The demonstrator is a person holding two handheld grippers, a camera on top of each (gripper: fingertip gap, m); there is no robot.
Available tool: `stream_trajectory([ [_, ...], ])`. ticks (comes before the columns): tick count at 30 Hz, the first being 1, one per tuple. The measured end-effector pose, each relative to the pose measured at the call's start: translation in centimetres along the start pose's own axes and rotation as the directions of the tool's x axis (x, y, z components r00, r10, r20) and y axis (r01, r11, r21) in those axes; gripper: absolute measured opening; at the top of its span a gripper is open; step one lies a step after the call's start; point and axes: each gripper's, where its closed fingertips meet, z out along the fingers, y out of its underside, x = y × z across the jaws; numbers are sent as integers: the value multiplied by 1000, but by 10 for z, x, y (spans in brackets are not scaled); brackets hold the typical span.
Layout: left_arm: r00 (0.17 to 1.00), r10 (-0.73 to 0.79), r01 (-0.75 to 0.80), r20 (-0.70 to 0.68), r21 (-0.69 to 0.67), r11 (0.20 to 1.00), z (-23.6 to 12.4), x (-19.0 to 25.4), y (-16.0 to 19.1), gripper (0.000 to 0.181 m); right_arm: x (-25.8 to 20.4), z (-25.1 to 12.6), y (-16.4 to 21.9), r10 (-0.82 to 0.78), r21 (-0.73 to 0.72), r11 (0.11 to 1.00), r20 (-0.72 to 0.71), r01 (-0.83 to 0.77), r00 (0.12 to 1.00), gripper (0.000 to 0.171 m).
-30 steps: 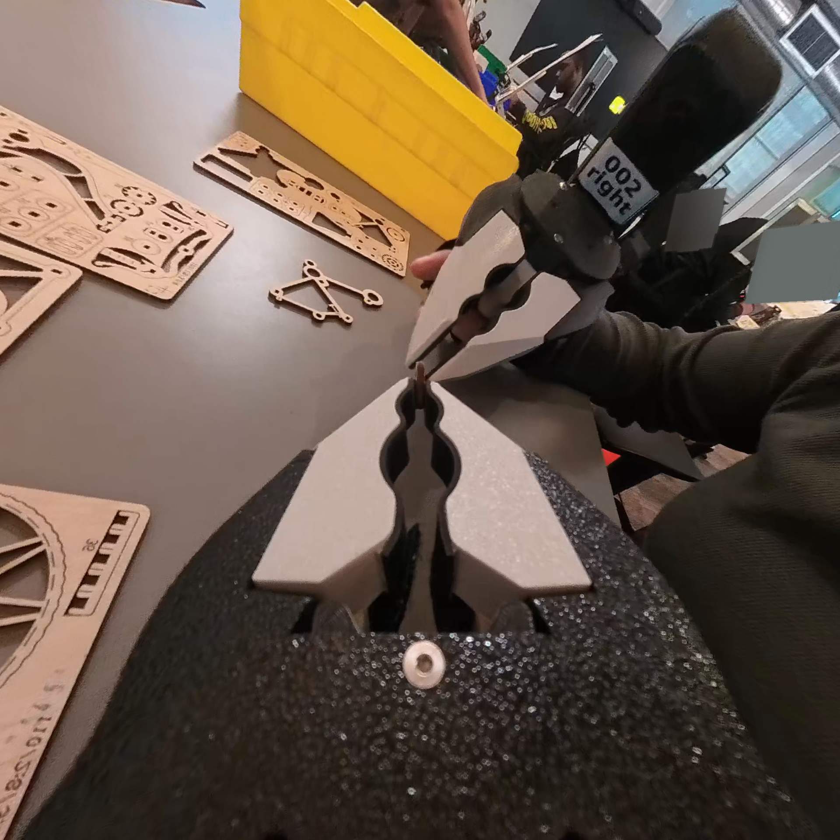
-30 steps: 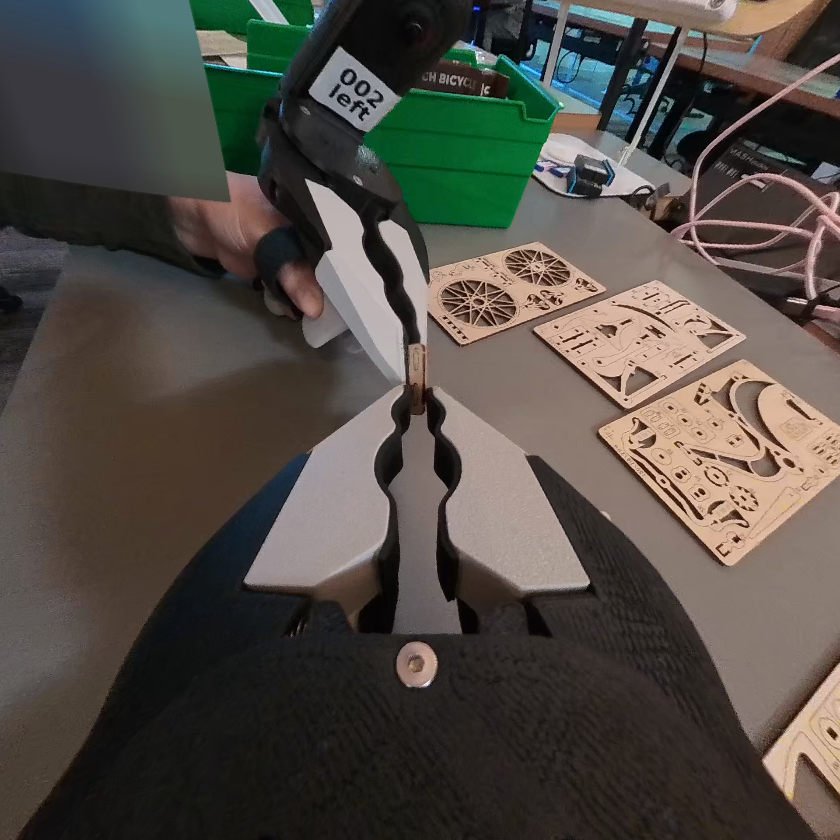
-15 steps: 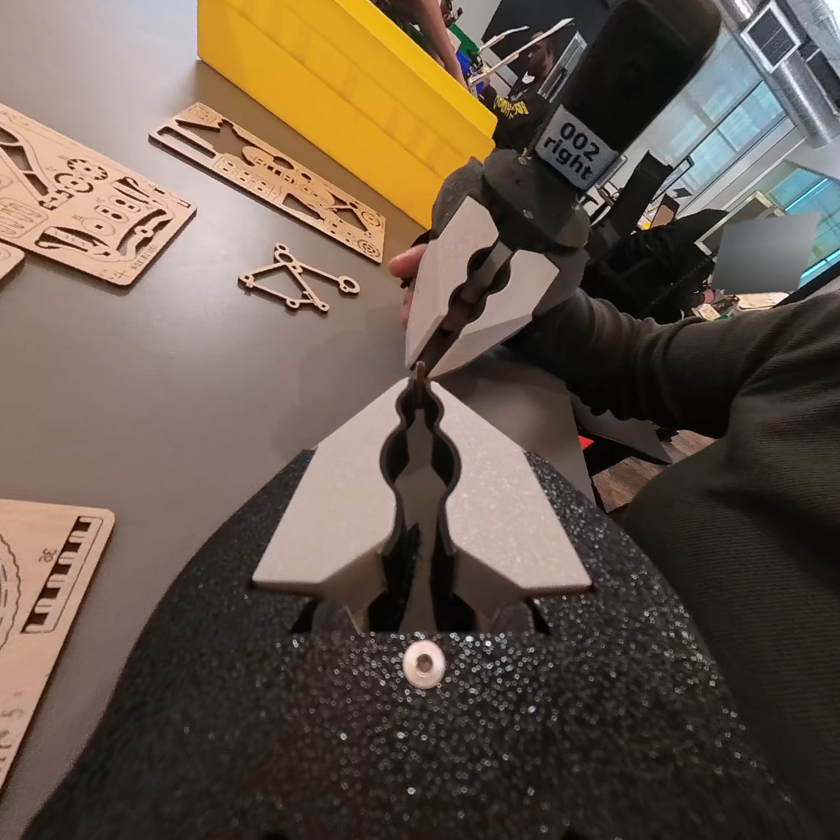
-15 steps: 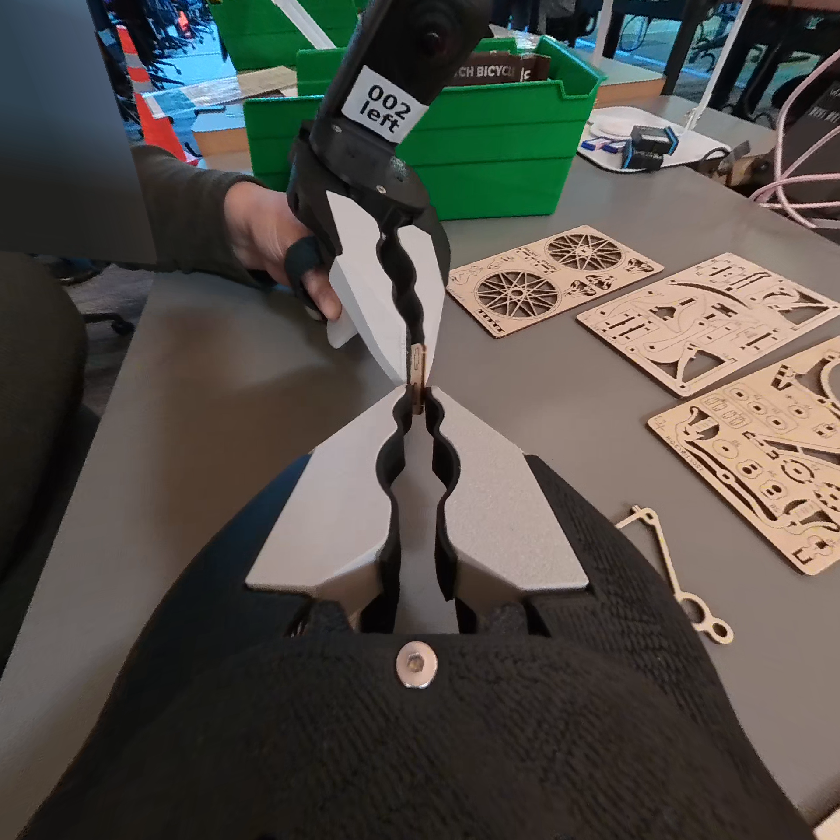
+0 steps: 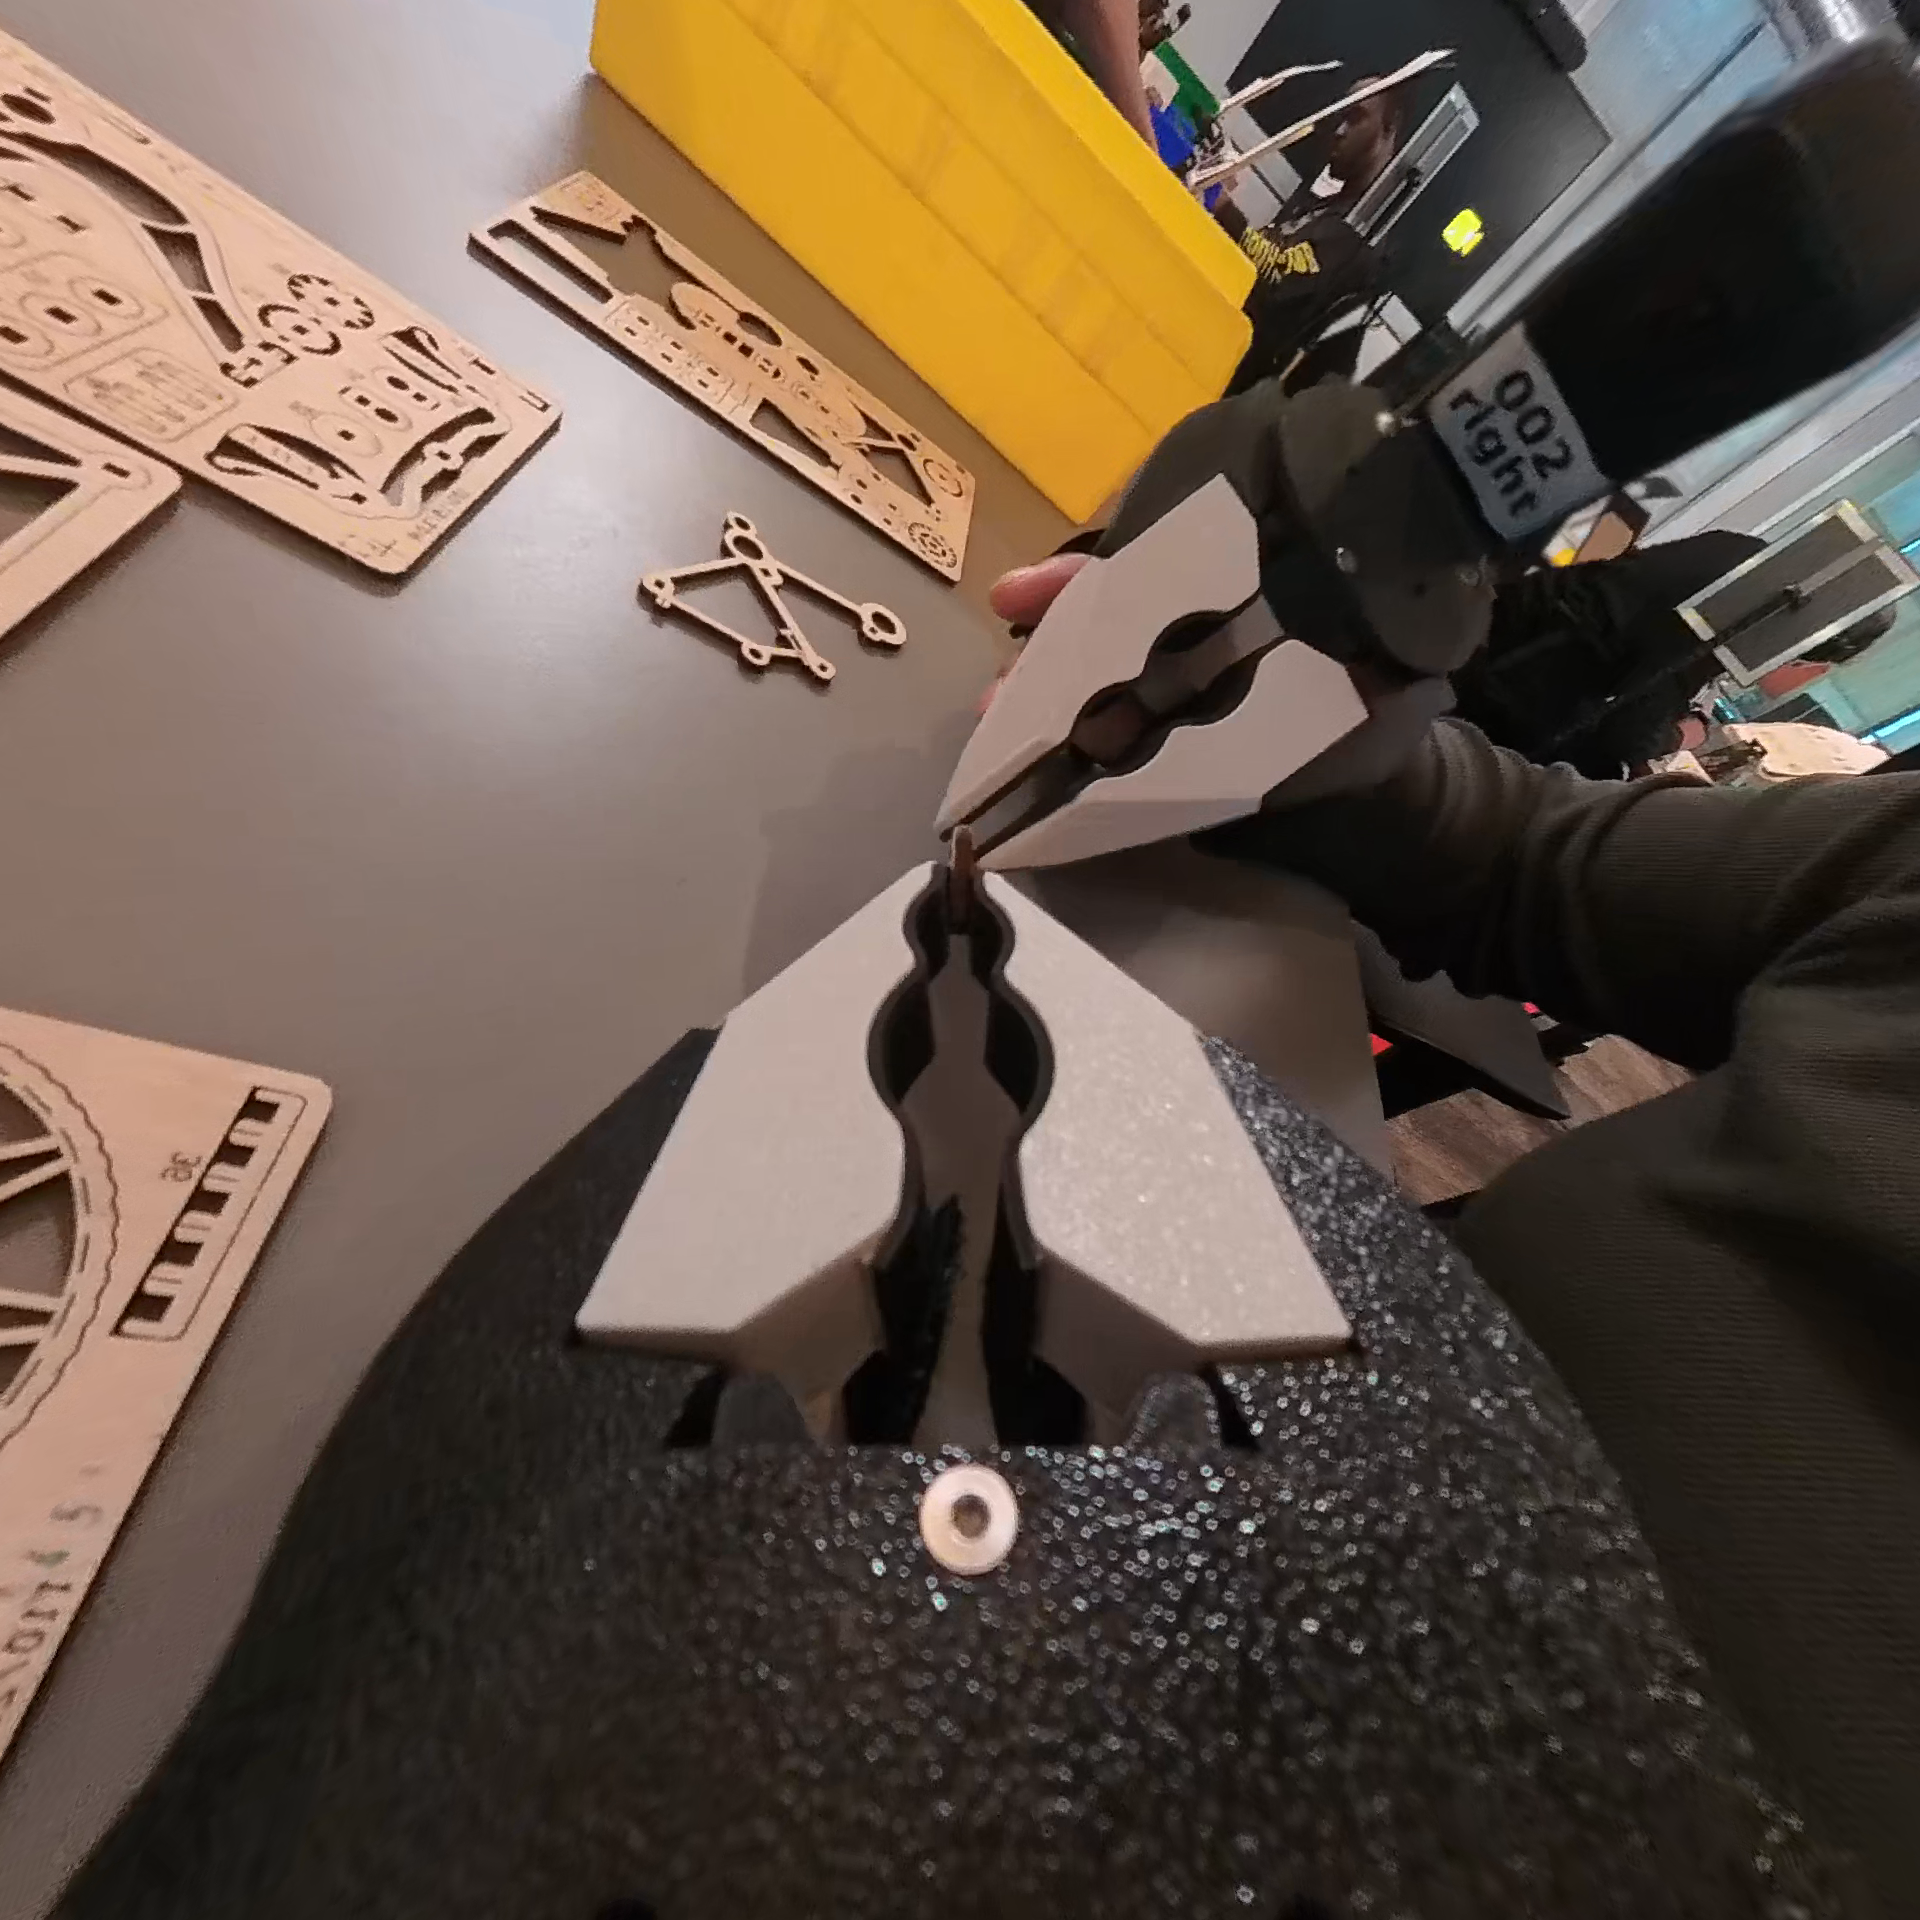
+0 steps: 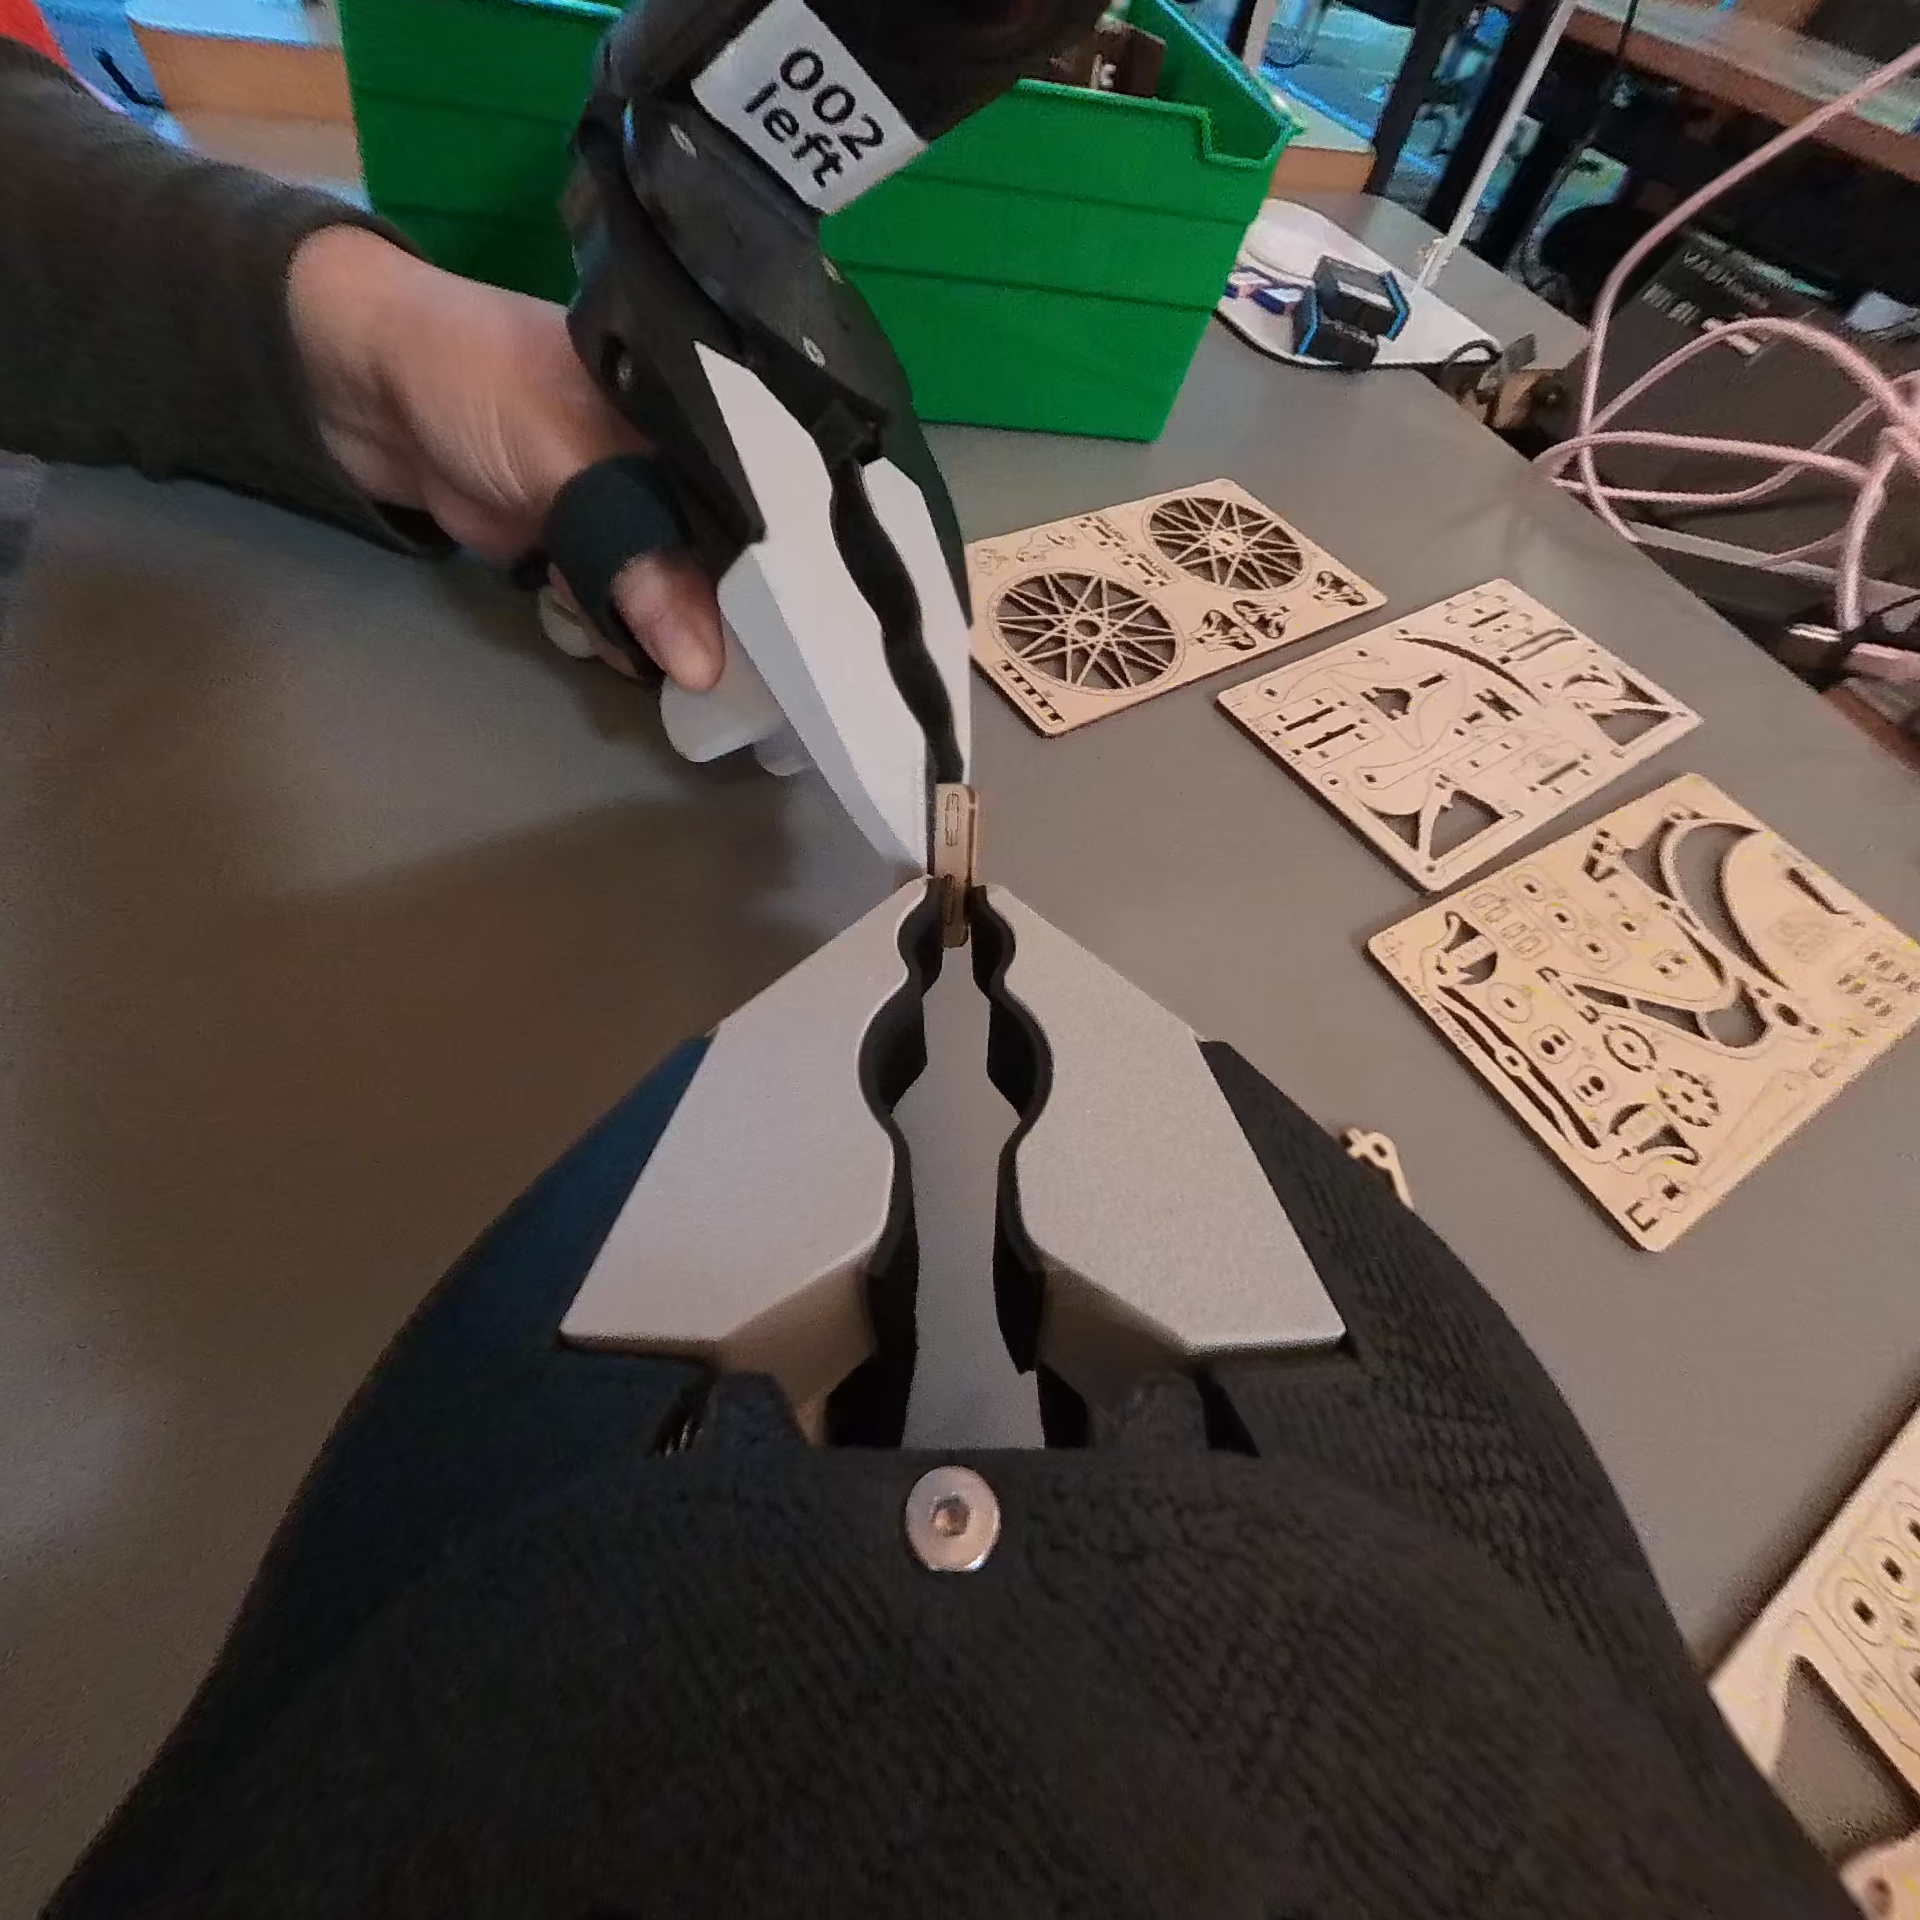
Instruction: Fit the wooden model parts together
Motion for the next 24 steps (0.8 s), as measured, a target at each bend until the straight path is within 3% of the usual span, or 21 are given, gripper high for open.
stream_trajectory([
  [13, 999, -28, 26, -32, -37, 999, 2, 5, 8, 1, -7, -5, 5, 155, -31, 988, 150, -152, 976, 2],
  [24, 997, -66, 70, 42, -108, 992, 7, -5, 19, 2, -8, 4, 22, 82, -153, 985, 46, -74, 996, 2],
])
